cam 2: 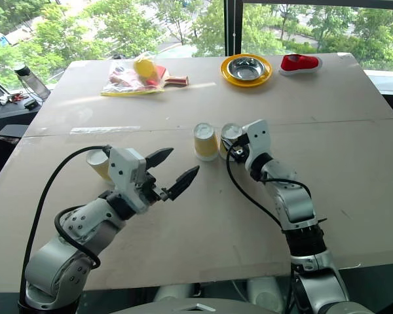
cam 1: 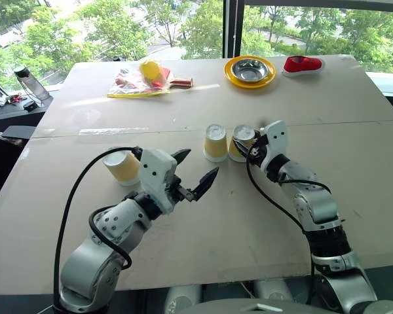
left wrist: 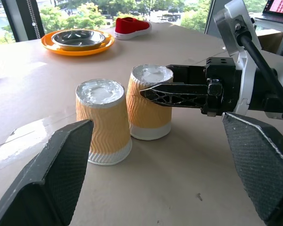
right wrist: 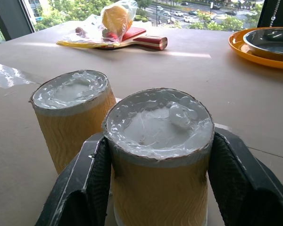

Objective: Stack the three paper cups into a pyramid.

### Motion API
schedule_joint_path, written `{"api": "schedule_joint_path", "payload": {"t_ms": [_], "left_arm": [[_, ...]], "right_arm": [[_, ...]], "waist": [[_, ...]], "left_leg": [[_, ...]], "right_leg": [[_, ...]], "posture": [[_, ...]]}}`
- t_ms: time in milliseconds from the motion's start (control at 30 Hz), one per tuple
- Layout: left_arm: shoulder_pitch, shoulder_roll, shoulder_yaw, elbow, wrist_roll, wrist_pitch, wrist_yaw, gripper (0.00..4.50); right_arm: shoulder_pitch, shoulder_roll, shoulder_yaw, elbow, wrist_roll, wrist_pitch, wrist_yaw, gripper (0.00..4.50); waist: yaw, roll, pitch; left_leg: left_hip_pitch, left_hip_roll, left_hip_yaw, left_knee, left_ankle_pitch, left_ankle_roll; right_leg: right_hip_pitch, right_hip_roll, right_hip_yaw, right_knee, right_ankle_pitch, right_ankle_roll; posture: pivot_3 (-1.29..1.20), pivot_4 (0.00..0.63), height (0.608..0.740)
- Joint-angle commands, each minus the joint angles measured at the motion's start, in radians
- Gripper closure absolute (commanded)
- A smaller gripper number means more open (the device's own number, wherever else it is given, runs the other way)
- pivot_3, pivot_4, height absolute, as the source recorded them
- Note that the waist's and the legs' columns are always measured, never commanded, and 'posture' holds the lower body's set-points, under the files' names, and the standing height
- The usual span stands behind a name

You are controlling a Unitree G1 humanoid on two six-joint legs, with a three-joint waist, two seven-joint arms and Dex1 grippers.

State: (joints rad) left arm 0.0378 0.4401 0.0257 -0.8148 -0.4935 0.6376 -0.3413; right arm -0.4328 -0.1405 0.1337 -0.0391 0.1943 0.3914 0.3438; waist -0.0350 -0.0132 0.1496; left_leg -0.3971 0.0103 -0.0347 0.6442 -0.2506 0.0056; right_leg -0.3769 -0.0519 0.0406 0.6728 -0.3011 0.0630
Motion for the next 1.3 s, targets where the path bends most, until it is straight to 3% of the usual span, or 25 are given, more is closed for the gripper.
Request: {"api": "schedule_joint_path", "payload": {"t_ms": [33,233,267,367,400,633,900,1133,1300], "left_arm": [[-0.015,0.0,-0.006,-0.044,-0.002,0.006,0.014,0.0],[-0.021,0.003,0.001,-0.022,-0.005,-0.004,0.004,0.0],[-0.018,0.004,0.001,-0.017,-0.003,-0.01,0.0,0.0],[-0.009,0.004,0.005,-0.004,0.001,-0.026,-0.01,0.0],[-0.006,0.002,0.008,0.0,0.002,-0.031,-0.011,0.0],[0.031,-0.004,0.002,0.018,0.024,-0.089,-0.023,0.0],[0.239,-0.095,0.055,0.005,0.141,-0.309,0.032,0.0],[0.396,-0.225,0.162,0.11,0.267,-0.507,0.139,0.0],[0.368,-0.241,0.2,0.222,0.342,-0.579,0.179,0.0]], "right_arm": [[-0.038,0.012,0.002,0.019,-0.022,-0.056,0.006,2.35],[-0.052,0.021,0.002,0.053,-0.038,-0.092,0.009,2.35],[-0.051,0.023,0.001,0.052,-0.037,-0.091,0.011,1.35],[-0.043,0.022,-0.001,0.039,-0.032,-0.084,0.018,0.17],[-0.04,0.021,-0.002,0.034,-0.03,-0.082,0.02,0.06],[0.003,-0.009,-0.028,-0.027,-0.012,-0.094,0.045,0.06],[0.234,-0.19,-0.108,-0.304,0.097,-0.007,0.171,0.06],[0.439,-0.343,-0.174,-0.468,0.337,0.011,0.438,0.06],[0.471,-0.378,-0.173,-0.515,0.448,-0.013,0.563,0.06]], "waist": [[-0.001,0.0,0.0],[-0.003,0.0,0.0],[-0.003,0.0,0.0],[-0.003,0.0,0.0],[-0.003,0.0,0.0],[-0.003,0.0,0.0],[0.002,0.0,0.0],[0.003,0.0,0.0],[0.005,-0.002,0.0]], "left_leg": [[0.0,0.0,0.0,0.0,0.0,0.0],[0.0,0.0,0.0,0.0,0.0,0.0],[0.0,0.0,0.0,0.0,0.0,0.0],[0.0,0.0,0.0,0.0,0.0,0.0],[0.0,0.0,0.0,0.0,0.0,0.0],[0.0,0.0,0.0,0.0,0.0,0.0],[-0.001,0.001,0.0,-0.003,0.0,0.0],[0.0,0.001,0.0,-0.003,0.0,0.0],[0.0,0.0,0.0,-0.003,0.0,0.001]], "right_leg": [[0.0,0.0,0.0,0.0,0.0,0.0],[0.0,0.0,0.0,0.0,0.0,0.0],[0.0,0.0,0.0,0.0,0.0,0.0],[0.0,0.0,0.0,0.0,0.0,0.0],[0.0,0.0,0.0,0.0,0.0,0.0],[0.0,0.0,0.0,0.0,0.0,0.0],[0.0,-0.002,0.0,-0.005,0.0,0.0],[0.002,-0.002,0.0,-0.006,0.0,0.0],[0.003,-0.001,-0.001,-0.007,0.0,0.0]], "posture": [[0.0,0.15,0.74],[0.0,0.15,0.74],[0.0,0.15,0.74],[0.0,0.15,0.74],[0.0,0.15,0.74],[0.0,0.15,0.74],[0.0,0.15,0.74],[0.0,0.15,0.74],[0.0,0.15,0.74]]}}
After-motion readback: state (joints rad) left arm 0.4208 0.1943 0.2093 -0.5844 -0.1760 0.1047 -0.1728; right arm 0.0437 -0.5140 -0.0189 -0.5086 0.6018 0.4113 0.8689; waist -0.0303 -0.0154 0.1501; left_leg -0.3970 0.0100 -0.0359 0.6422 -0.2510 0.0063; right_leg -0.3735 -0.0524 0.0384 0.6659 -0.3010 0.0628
